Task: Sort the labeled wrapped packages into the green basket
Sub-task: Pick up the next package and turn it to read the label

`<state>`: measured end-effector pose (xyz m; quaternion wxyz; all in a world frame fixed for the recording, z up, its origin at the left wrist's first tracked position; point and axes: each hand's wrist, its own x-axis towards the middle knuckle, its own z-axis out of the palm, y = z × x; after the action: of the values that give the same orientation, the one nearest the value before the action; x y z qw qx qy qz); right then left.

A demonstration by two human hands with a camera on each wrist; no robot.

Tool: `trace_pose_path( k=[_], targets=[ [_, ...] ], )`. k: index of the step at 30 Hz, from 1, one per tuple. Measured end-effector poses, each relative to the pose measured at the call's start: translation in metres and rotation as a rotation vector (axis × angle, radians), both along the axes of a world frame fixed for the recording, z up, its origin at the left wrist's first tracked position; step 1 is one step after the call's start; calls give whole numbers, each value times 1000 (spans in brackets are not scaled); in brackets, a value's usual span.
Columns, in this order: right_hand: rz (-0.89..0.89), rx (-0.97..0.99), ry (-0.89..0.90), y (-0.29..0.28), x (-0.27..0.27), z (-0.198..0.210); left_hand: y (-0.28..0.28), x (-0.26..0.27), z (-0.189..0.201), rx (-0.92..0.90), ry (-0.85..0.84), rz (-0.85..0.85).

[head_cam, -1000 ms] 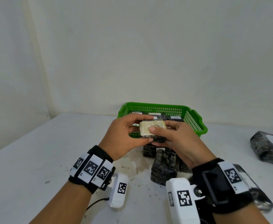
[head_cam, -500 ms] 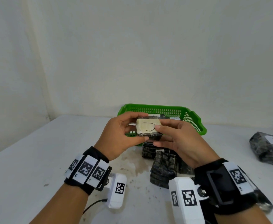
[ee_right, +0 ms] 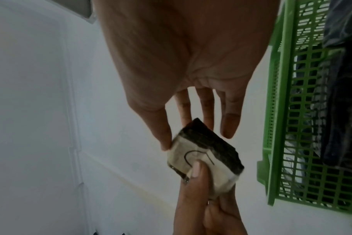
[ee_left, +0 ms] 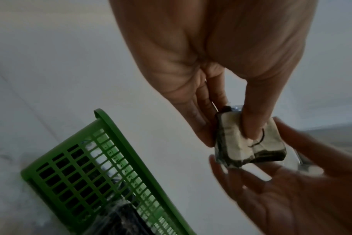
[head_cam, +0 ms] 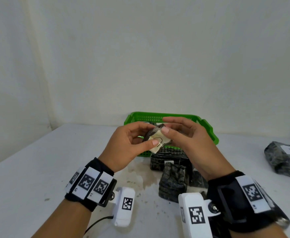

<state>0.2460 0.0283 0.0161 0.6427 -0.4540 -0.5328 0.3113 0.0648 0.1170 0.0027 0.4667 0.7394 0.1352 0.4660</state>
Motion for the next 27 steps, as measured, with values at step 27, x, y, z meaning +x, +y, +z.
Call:
trace_pose_path(
  k=[27],
  targets=[
    [31, -184, 142, 1, -9, -3, -2, 0, -2, 201, -13, 64]
  ],
)
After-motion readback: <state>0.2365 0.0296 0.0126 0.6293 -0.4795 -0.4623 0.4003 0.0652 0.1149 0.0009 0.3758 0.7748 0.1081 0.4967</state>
